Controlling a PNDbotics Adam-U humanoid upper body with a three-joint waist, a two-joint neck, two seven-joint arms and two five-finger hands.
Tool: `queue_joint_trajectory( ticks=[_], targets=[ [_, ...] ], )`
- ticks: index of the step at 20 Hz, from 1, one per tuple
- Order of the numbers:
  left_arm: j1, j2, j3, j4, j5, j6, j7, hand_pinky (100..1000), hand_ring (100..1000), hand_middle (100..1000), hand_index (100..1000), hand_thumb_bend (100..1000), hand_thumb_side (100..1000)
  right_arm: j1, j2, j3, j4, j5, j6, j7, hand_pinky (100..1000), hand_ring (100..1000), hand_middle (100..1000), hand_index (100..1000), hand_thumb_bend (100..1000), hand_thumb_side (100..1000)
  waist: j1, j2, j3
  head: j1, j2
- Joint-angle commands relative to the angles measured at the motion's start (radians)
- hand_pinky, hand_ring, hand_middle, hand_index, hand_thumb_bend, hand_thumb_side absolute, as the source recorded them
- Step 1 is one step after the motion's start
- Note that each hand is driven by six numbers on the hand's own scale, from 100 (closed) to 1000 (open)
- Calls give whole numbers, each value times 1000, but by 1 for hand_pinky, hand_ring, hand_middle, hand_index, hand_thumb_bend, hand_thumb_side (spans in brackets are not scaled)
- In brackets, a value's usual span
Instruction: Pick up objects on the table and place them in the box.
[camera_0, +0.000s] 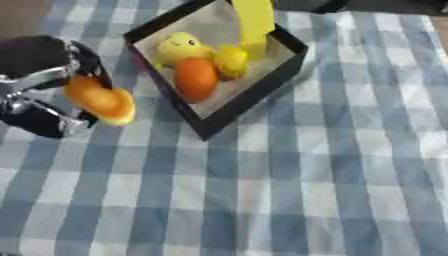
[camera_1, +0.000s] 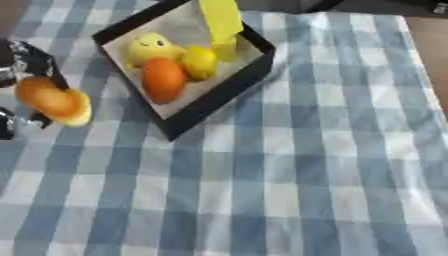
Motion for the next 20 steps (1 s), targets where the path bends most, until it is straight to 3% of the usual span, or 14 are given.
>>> queue_joint_trajectory(
  ticks=[1,6,10,16,20],
  targets=[
    [-93,-28,15,40,49,18,8,711,591,588,687,165,100,-14,-39,-4,-12,12,5,13,845,777,718,795,214,545,16,-45,-1,-8,1],
    [-289,-174,-40,232,14,-22,0,702,582,586,686,166,100,-22,-38,3,-10,7,7,21,845,777,718,795,213,546,17,-51,-8,-21,-6],
    [-390,-288,-55,417,-84,-84,30,713,584,588,685,188,100,-37,-34,12,-11,2,8,30,845,777,718,795,211,547,16,-50,-26,-18,-17],
    [-449,-419,-36,684,-230,-165,107,708,578,590,689,193,100,-63,-26,26,-14,-4,11,46,845,777,718,795,211,547,10,-44,-50,-1,-44],
    [-463,-469,-28,820,-296,-214,136,722,588,601,700,264,100,-69,-23,30,-14,-5,13,50,845,776,718,795,212,548,9,-41,-55,4,-47]
  ],
)
